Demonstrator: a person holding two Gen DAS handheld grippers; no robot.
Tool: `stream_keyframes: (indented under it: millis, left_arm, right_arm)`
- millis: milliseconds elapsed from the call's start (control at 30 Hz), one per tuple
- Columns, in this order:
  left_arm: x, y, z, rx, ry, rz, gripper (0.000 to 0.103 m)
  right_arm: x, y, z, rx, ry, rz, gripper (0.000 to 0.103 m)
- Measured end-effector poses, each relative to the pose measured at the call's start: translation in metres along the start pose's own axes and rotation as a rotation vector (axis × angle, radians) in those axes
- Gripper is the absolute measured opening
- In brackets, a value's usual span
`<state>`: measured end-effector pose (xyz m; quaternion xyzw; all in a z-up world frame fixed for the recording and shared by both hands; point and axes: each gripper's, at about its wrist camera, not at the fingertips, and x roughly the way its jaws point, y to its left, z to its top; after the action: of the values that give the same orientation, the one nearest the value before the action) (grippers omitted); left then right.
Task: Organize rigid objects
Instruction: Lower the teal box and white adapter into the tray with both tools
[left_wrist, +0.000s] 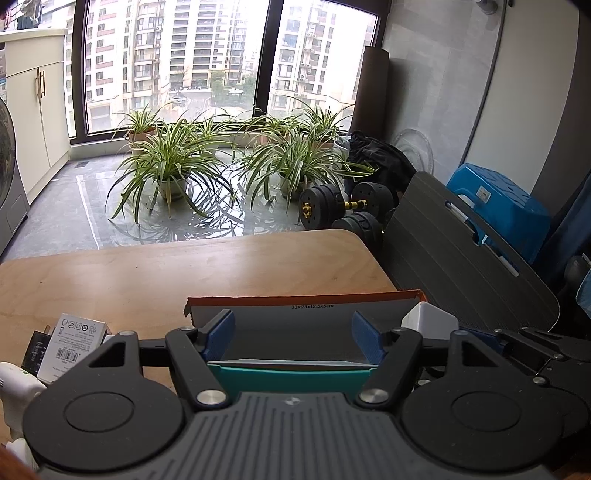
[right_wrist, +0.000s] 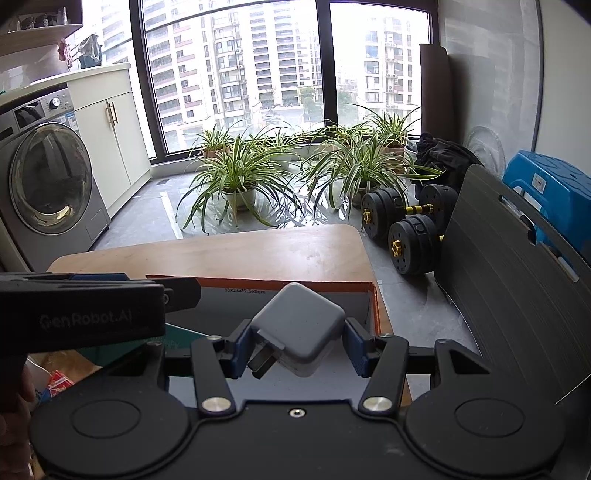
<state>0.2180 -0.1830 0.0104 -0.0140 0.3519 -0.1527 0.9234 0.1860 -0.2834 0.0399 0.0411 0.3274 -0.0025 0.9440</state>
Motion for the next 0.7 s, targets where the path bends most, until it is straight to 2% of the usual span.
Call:
stream_keyframes:
  millis: [533, 600, 700]
  left_arm:
    - [0.006, -0.001, 0.006, -0.002, -0.011, -0.008, 0.072]
    - [0.008, -0.002, 0.008, -0.003, -0.014, -0.004, 0.072]
    - [0.01, -0.002, 0.008, -0.017, -0.038, -0.01, 0.072]
  right_arm:
    - [0.005, -0.003, 0.001, 0.009, 0.003, -0.011, 0.064]
    - [0.006, -0.003, 0.002, 0.013, 0.001, -0.017, 0.065]
    - [0.0, -0.002, 0.002, 0.02, -0.034, -0.033, 0.072]
